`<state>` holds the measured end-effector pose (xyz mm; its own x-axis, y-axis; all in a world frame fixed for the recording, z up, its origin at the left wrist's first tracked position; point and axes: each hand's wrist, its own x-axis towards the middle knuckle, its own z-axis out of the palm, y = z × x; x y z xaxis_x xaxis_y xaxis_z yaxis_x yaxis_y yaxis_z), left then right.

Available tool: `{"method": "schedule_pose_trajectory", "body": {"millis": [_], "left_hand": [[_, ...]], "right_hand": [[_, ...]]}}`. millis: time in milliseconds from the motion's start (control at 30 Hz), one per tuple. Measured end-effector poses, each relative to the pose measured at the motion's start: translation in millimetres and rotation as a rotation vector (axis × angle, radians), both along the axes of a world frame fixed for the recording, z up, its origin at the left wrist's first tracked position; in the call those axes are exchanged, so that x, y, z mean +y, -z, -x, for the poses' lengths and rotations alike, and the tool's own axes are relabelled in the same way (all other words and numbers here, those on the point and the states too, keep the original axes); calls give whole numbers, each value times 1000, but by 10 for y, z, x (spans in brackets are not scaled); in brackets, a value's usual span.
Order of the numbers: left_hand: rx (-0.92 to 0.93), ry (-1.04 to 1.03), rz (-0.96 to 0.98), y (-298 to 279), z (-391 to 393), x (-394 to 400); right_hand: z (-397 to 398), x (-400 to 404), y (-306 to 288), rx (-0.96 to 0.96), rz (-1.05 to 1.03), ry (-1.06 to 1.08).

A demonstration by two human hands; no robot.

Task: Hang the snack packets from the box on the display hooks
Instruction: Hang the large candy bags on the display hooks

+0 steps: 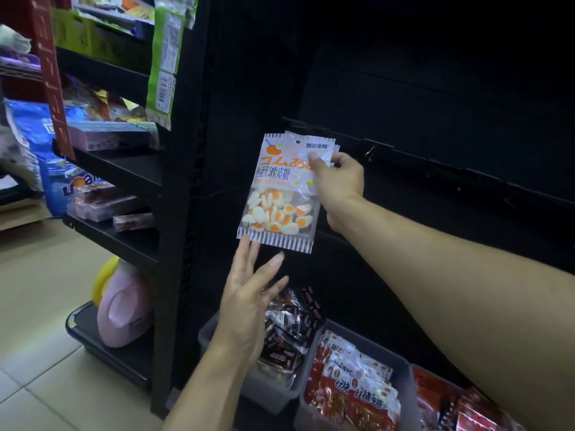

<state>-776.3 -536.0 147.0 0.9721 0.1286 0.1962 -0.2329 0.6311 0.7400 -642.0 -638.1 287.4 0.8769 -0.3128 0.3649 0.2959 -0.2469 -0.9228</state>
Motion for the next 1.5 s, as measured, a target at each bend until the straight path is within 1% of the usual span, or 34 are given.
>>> {"method": "schedule_pose_trajectory", "body": {"millis": [300, 500, 633, 733, 867, 933, 1000, 1167, 1300, 1367, 1500], "left_hand": [[-52, 68, -1, -58, -7, -4], [-101, 54, -23, -75, -44, 35], [-86, 78, -6, -103, -48, 62], [-52, 139, 52, -143, -82, 57], [35, 190, 150, -156, -247, 9], [77, 177, 156, -187, -378, -33], [133, 145, 134, -250, -555, -82], [240, 117, -1, -376, -1079, -78], [292, 153, -93, -428, -1381, 43], [293, 155, -133, -411, -1431, 83], [311, 114, -205, -298, -1285, 108]], "right_hand": [[-239, -16, -1, 27, 16, 44], [-326, 27, -38, 52, 4, 71], [-392, -5, -44, 82, 30, 71], [-450, -27, -35, 119, 30, 71], [-579, -98, -6, 146, 56, 74], [-665, -133, -4, 151, 62, 79], [-778, -162, -6, 148, 71, 89], [-1081, -234, 3, 172, 117, 114], [-1284, -259, 59, 175, 155, 140], [-1313, -266, 91, 183, 163, 141], [-1161, -359, 160, 267, 154, 116]]}}
